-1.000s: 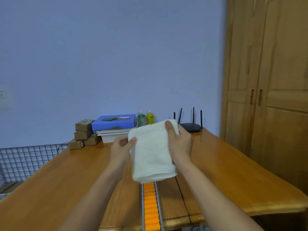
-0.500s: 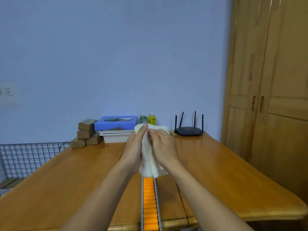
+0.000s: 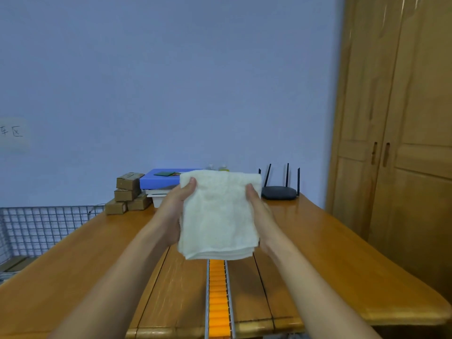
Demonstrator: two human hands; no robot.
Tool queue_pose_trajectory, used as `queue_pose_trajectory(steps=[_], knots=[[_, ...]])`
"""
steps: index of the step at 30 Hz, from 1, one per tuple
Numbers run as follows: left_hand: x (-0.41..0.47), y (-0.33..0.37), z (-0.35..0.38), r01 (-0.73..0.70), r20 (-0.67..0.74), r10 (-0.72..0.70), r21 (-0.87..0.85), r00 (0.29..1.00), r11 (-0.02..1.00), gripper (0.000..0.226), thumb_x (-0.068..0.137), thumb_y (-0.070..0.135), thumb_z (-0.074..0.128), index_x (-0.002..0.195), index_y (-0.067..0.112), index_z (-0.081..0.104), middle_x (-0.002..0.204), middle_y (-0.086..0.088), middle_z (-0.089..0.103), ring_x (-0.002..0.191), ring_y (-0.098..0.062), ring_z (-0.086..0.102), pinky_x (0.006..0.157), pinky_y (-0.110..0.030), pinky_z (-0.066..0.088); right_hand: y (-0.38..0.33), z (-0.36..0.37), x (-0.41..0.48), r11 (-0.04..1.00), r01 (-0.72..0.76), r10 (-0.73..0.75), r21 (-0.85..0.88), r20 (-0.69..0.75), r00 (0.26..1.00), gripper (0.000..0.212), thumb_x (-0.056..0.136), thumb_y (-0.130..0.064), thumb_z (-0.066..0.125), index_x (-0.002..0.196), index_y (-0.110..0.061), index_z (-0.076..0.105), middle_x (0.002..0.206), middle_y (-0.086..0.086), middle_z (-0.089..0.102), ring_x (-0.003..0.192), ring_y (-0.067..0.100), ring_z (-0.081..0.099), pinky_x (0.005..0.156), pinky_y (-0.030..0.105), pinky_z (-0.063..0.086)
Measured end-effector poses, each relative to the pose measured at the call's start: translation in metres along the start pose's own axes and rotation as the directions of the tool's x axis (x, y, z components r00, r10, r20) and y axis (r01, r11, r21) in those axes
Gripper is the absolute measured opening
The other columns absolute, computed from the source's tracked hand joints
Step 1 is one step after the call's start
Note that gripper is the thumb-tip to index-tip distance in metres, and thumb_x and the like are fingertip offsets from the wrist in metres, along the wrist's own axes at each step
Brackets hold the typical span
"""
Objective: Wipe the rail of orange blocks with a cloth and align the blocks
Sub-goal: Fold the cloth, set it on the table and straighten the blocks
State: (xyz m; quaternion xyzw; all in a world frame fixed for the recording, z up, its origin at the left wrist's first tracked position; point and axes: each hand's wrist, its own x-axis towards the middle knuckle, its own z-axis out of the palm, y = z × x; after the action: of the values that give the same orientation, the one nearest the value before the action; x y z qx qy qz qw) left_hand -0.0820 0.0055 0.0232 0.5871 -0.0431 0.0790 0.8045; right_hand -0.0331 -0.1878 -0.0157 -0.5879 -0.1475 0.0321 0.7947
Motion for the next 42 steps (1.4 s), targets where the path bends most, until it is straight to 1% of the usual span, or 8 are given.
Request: queue_pose_trajectory(steps=[4, 8, 12, 15, 21, 33, 37, 42], knots=[[0.006, -0.009, -0.001, -0.085, -0.148, 0.106, 0.141, 0.983, 0.986, 0.039, 0.099, 0.053, 0.053, 0.126, 0.027, 0.061, 0.117, -0.003, 0.074, 0.106, -0.029, 0.071, 0.093, -0.054, 0.056, -0.002, 0.007, -0.001, 0.973, 0.201, -0.218, -0.116, -0.158, 0.963, 0.038, 0.095, -0.051, 0.061, 0.098, -0.015, 0.072, 0.090, -0.005, 0.078, 0.084, 0.013, 0.075, 0.072, 0.034, 0.059], [0.010, -0.028, -0.006, -0.219, -0.222, 0.346, 0.449, 0.912, 0.866, 0.040, 0.100, 0.056, 0.047, 0.118, 0.025, 0.065, 0.109, 0.002, 0.074, 0.099, -0.020, 0.070, 0.081, -0.042, 0.058, 0.002, 0.012, 0.002, 0.880, 0.336, -0.423, -0.336, -0.231, 0.876, 0.049, 0.092, -0.061, 0.056, 0.087, -0.014, 0.068, 0.081, -0.001, 0.073, 0.075, 0.011, 0.070, 0.066, 0.034, 0.056], [0.009, -0.035, -0.007, -0.287, -0.258, 0.429, 0.447, 0.866, 0.847, 0.037, 0.104, 0.050, 0.043, 0.112, 0.021, 0.065, 0.098, 0.003, 0.071, 0.089, -0.015, 0.068, 0.069, -0.031, 0.051, 0.008, 0.013, 0.003, 0.855, 0.350, -0.463, -0.383, -0.260, 0.847, 0.049, 0.096, -0.057, 0.052, 0.082, -0.011, 0.064, 0.077, 0.001, 0.068, 0.064, 0.001, 0.062, 0.056, 0.020, 0.046], [0.010, -0.034, -0.009, -0.334, -0.252, 0.448, 0.389, 0.858, 0.859, 0.037, 0.105, 0.047, 0.043, 0.108, 0.019, 0.066, 0.093, 0.003, 0.072, 0.082, -0.010, 0.068, 0.067, -0.030, 0.053, 0.011, 0.012, 0.003, 0.864, 0.363, -0.467, -0.349, -0.286, 0.837, 0.044, 0.099, -0.051, 0.053, 0.081, -0.012, 0.063, 0.077, 0.001, 0.067, 0.061, -0.005, 0.059, 0.052, 0.011, 0.042], [0.014, -0.043, -0.013, -0.349, -0.247, 0.460, 0.386, 0.853, 0.854, 0.035, 0.106, 0.044, 0.042, 0.103, 0.019, 0.067, 0.086, 0.008, 0.070, 0.069, 0.004, 0.067, 0.057, -0.018, 0.051, 0.020, 0.009, 0.004, 0.873, 0.357, -0.454, -0.331, -0.288, 0.843, 0.046, 0.099, -0.051, 0.054, 0.079, -0.011, 0.062, 0.072, -0.001, 0.065, 0.060, -0.001, 0.058, 0.052, 0.014, 0.043], [0.026, -0.073, 0.008, -0.304, -0.267, 0.420, 0.383, 0.868, 0.872, 0.025, 0.105, 0.043, 0.045, 0.099, 0.028, 0.064, 0.096, 0.003, 0.071, 0.086, -0.010, 0.068, 0.068, -0.028, 0.055, 0.021, -0.021, 0.012, 0.819, 0.269, -0.452, -0.507, -0.280, 0.847, 0.043, 0.100, -0.053, 0.052, 0.067, -0.025, 0.055, 0.062, -0.009, 0.058, 0.056, 0.001, 0.052, 0.054, 0.020, 0.037], [0.037, -0.087, 0.018, -0.260, -0.254, 0.389, 0.424, 0.886, 0.868, 0.029, 0.104, 0.045, 0.047, 0.098, 0.026, 0.068, 0.094, 0.000, 0.074, 0.089, -0.019, 0.071, 0.075, -0.041, 0.059, 0.019, -0.045, 0.014, 0.777, 0.186, -0.419, -0.601, -0.273, 0.866, 0.045, 0.100, -0.055, 0.048, 0.077, -0.020, 0.063, 0.070, 0.000, 0.065, 0.061, 0.009, 0.056, 0.055, 0.025, 0.039], [0.053, -0.118, 0.038, -0.218, -0.223, 0.410, 0.580, 0.884, 0.785, 0.031, 0.104, 0.047, 0.047, 0.097, 0.024, 0.066, 0.089, 0.002, 0.072, 0.086, -0.020, 0.070, 0.071, -0.041, 0.057, 0.023, -0.084, 0.020, 0.669, 0.038, -0.353, -0.742, -0.272, 0.895, 0.049, 0.101, -0.058, 0.042, 0.088, -0.020, 0.069, 0.079, -0.003, 0.070, 0.074, 0.015, 0.064, 0.061, 0.031, 0.047]])
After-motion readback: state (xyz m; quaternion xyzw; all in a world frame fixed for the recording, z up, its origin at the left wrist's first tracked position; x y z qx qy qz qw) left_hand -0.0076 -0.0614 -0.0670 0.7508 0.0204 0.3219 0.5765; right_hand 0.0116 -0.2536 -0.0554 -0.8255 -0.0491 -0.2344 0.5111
